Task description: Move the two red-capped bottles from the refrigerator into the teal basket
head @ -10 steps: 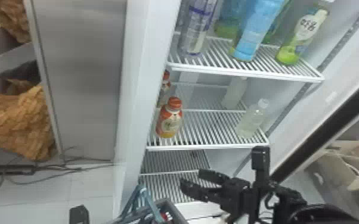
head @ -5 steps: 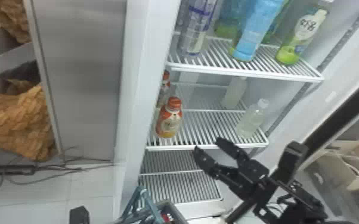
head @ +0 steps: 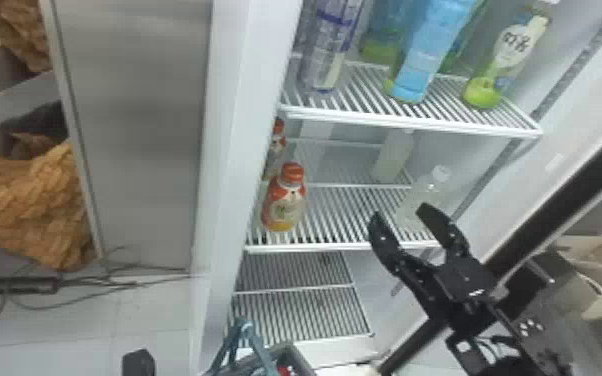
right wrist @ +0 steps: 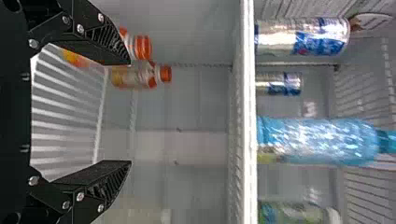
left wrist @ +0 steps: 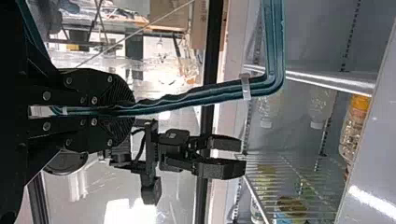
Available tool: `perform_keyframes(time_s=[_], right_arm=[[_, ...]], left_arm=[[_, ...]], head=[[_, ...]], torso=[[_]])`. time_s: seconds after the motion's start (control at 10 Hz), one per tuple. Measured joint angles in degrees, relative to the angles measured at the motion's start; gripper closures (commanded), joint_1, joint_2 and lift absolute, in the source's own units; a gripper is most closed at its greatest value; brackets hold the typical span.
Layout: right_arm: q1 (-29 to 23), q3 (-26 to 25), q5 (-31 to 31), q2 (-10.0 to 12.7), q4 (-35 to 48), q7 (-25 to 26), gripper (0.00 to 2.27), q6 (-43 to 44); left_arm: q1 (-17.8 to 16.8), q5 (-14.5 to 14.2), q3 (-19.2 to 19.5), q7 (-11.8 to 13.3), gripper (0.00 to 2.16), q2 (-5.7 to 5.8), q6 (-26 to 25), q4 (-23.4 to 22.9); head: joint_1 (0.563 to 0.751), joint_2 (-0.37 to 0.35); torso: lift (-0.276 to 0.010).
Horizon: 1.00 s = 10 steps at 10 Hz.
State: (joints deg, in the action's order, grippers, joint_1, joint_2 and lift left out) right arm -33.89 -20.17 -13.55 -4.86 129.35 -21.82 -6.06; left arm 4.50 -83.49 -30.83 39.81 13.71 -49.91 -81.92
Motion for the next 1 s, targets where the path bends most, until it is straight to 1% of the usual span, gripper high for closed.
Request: perform_keyframes(time_s=[0.2, 0.4, 0.5, 0.6, 1.0], right_arm=[[-0.1, 1.9, 1.1, 0.4, -2.1, 4.5, 0.29, 5.3], [0.8, 5.8, 1.3, -0.4, -5.0, 8.9, 0.26, 9.2], [1.1, 8.0, 1.2, -0.8, -6.1, 11.9, 0.24, 11.2], [0.7, 9.7, 1.0, -1.1, -6.2, 14.2, 0.24, 12.1], [0.7, 14.5, 1.2, -2.2, -8.8, 18.5, 0.24, 13.6]], left_arm=[[0.2, -0.2, 0.0, 0.0, 1.09, 0.0, 0.0, 0.0], [0.3, -0.3, -0.1, 0.0, 1.09, 0.0, 0.2, 0.0], [0.3, -0.3, -0.2, 0.0, 1.09, 0.02, 0.2, 0.0], [0.3, -0.4, -0.3, 0.0, 1.09, 0.07, 0.2, 0.0], [-0.2, -0.8, -1.3, 0.3, 1.09, 0.24, -0.4, -0.1]], head=[[0.695, -0.35], [0.695, -0.35], [0.695, -0.35], [0.695, -0.35], [0.695, -0.35]], torso=[[-0.228], [-0.228], [-0.228], [-0.228], [-0.228]])
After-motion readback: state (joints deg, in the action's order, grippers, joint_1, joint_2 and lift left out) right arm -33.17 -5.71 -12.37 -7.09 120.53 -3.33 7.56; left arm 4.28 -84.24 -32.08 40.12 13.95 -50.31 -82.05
